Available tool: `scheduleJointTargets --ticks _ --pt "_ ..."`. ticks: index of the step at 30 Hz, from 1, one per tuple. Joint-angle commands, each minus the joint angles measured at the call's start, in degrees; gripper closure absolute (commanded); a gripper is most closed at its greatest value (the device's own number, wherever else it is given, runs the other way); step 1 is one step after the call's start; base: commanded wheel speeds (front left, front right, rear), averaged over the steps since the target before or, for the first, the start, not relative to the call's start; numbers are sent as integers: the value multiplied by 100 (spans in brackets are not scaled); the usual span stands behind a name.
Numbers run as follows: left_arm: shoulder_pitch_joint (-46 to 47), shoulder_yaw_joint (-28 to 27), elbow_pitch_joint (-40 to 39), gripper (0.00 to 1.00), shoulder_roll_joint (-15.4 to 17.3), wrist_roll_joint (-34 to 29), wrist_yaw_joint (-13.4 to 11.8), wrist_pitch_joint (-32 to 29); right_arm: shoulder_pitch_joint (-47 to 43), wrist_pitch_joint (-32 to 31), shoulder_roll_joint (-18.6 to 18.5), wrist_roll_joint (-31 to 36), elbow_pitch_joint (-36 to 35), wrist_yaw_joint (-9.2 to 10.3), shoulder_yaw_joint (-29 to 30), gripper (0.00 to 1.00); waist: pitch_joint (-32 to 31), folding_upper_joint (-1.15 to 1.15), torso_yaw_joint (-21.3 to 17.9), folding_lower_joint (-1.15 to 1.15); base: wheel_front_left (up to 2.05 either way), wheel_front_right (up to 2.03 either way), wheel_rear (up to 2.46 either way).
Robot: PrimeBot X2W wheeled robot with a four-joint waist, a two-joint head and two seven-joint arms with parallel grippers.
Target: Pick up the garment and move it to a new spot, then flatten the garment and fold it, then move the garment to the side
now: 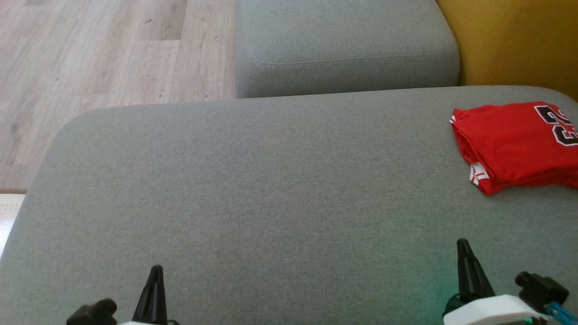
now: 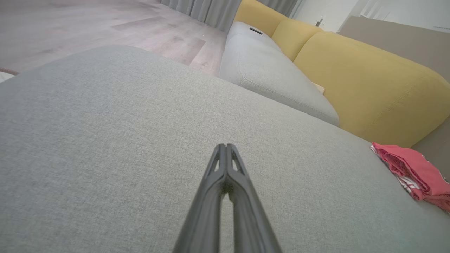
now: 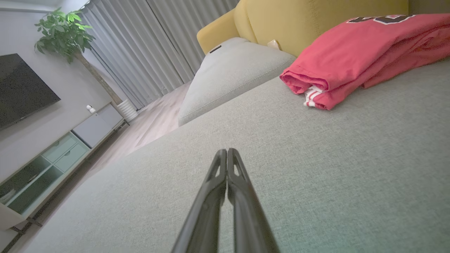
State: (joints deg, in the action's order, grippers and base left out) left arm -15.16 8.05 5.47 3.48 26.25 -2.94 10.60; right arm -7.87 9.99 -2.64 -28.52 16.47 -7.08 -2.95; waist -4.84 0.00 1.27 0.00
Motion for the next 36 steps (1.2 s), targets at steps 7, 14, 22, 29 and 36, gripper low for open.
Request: scheduleJointTargets --ticks 7,14,22,29,36 --pt "419 -202 -84 100 97 640 138 -105 415 -120 -88 -619 -201 -13 68 100 41 0 -10 0 0 0 0" --pt "552 -268 -17 100 110 1149 211 -205 493 -226 -97 -1099 -206 -15 118 100 78 0 -20 0 0 0 0" --pt "705 -348 64 100 121 1726 294 -324 582 -351 -106 -1645 -212 -18 179 100 121 0 -31 0 0 0 0" --pt "841 -421 138 100 128 2229 367 -431 660 -461 -112 -2120 -216 -20 234 100 158 0 -40 0 0 0 0" --pt "957 -486 202 100 133 2655 429 -524 727 -557 -116 -2524 -220 -22 283 100 189 0 -48 0 0 0 0"
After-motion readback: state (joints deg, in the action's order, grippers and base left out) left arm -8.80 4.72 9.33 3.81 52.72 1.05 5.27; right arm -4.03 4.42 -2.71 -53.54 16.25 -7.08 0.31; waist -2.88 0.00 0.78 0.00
